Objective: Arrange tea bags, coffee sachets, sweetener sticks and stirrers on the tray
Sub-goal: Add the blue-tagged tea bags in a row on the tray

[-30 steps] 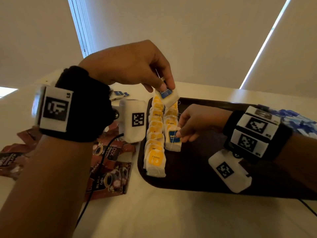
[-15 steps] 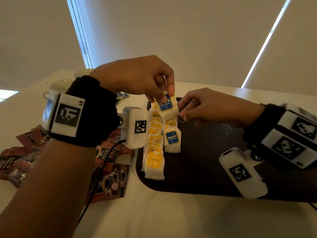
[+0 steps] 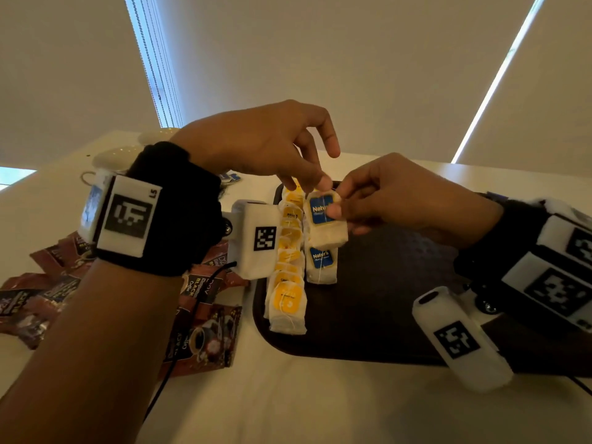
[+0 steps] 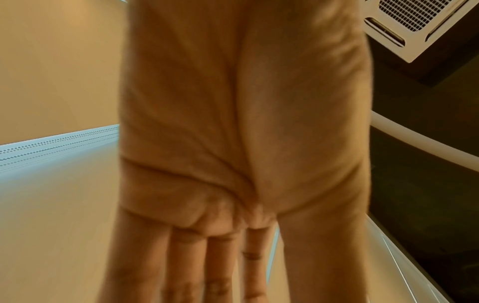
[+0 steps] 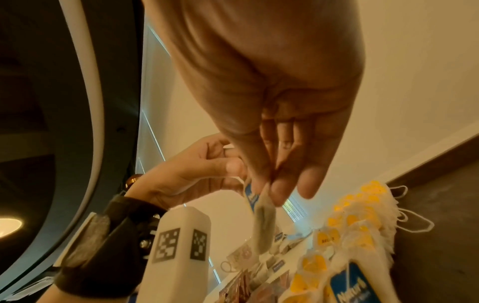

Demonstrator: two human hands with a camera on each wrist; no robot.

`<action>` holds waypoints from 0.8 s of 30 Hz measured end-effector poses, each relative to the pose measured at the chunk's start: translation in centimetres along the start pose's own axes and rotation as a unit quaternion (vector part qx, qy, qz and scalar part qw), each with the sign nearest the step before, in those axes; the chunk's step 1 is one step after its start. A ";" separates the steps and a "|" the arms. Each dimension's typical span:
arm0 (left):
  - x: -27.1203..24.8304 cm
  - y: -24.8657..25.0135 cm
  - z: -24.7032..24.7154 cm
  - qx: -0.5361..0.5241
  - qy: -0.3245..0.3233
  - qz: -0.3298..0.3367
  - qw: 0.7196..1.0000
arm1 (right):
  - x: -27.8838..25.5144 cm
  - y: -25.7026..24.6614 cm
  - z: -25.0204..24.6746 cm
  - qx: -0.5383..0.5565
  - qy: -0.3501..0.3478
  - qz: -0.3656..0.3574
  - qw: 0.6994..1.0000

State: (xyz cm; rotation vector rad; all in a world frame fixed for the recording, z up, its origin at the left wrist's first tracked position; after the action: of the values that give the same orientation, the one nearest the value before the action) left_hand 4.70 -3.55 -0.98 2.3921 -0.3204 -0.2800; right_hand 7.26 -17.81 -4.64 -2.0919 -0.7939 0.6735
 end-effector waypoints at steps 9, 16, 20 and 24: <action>-0.3 -0.2 -0.5 0.026 0.006 0.006 1.000 | 1.1 3.0 1.5 -0.011 -0.212 0.199 0.957; -0.4 -0.5 -0.8 0.036 0.005 0.002 0.999 | 3.0 3.5 2.9 -0.074 -0.195 0.245 0.947; -0.4 -0.6 -0.9 0.038 0.009 0.004 0.999 | 3.3 3.2 3.0 -0.205 -0.157 0.216 0.942; -0.5 -0.7 -1.1 0.037 0.013 0.004 0.999 | 2.9 2.1 3.0 -0.242 -0.143 0.133 0.950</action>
State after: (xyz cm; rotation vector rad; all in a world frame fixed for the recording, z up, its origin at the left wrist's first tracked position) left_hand 4.65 -2.25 -0.56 2.4641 -0.3338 -0.2375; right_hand 7.76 -15.31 -8.53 -2.6172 -0.9130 1.0278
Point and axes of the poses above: each hand's wrist, its own x-axis towards the middle knuckle, its own z-axis out of the palm, y = z × x, the point moved 4 cm from there along x, towards the middle knuckle, and after that the axes turned 9 degrees about -y, right-handed, at the moved point
